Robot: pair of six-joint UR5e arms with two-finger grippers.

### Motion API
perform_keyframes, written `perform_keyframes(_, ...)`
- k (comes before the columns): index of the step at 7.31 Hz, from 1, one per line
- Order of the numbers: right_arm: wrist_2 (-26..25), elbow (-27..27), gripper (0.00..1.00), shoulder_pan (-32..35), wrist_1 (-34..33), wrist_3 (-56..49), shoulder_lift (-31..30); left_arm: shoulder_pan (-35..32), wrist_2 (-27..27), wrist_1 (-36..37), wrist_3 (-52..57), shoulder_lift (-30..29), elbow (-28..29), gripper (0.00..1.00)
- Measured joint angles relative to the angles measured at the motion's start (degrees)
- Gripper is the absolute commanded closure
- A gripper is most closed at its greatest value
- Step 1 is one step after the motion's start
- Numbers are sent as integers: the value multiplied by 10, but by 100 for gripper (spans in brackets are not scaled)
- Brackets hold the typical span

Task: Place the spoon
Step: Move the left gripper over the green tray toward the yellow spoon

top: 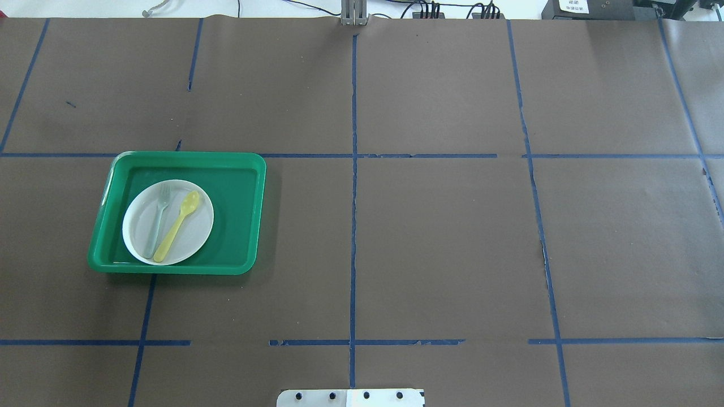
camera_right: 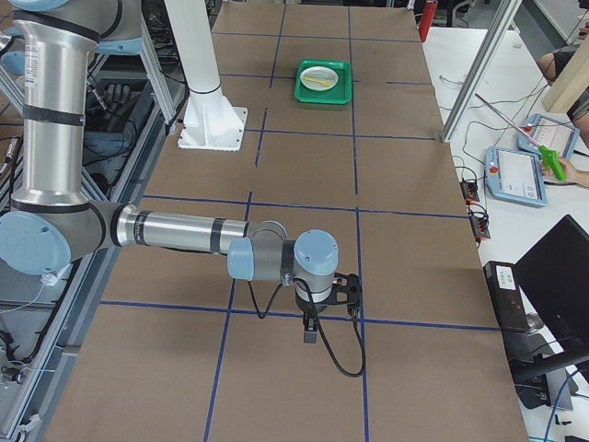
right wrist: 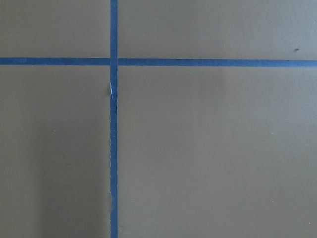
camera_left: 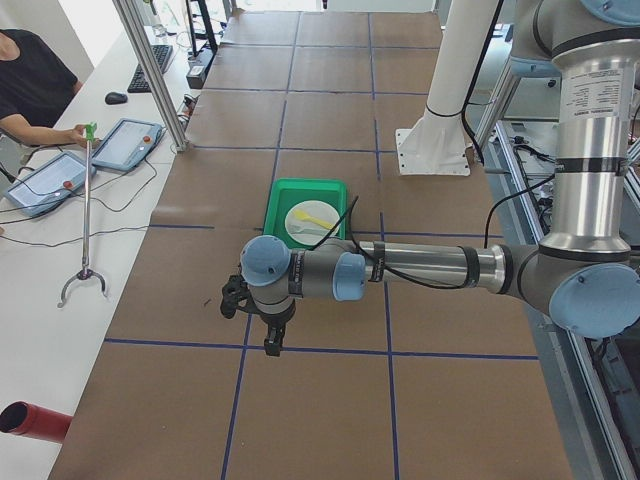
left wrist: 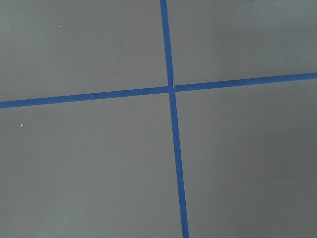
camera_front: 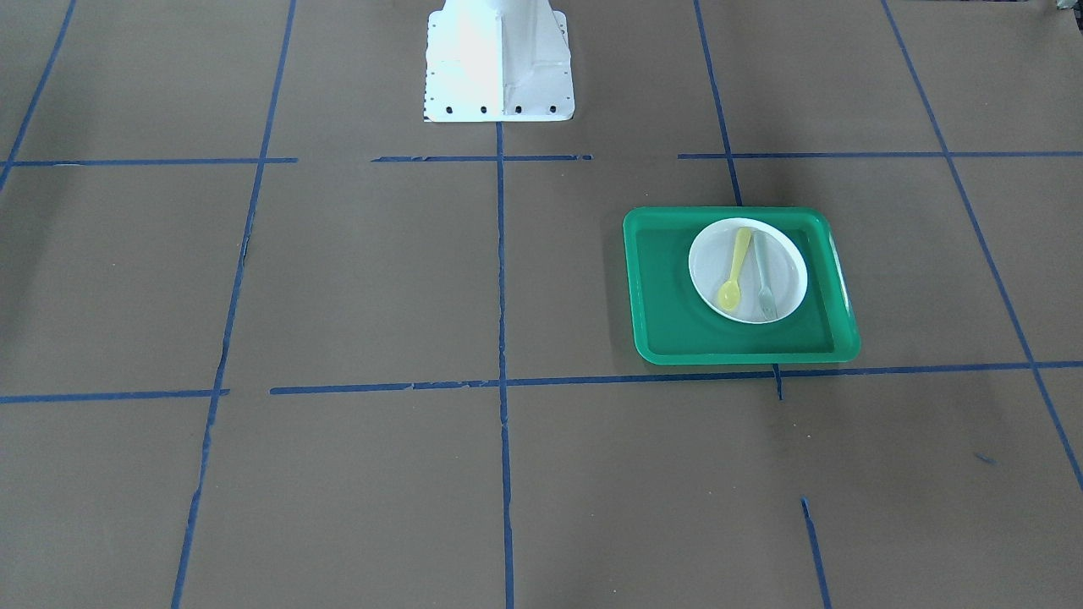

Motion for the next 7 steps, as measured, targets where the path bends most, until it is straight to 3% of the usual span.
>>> perform_keyframes(4, 0, 0, 0, 0, 0, 0, 0, 3, 3, -3, -1, -15, -20, 0)
perform_keyframes(7, 0, 0, 0, 0, 0, 0, 0, 66, 15, -3, -130, -37, -114, 0)
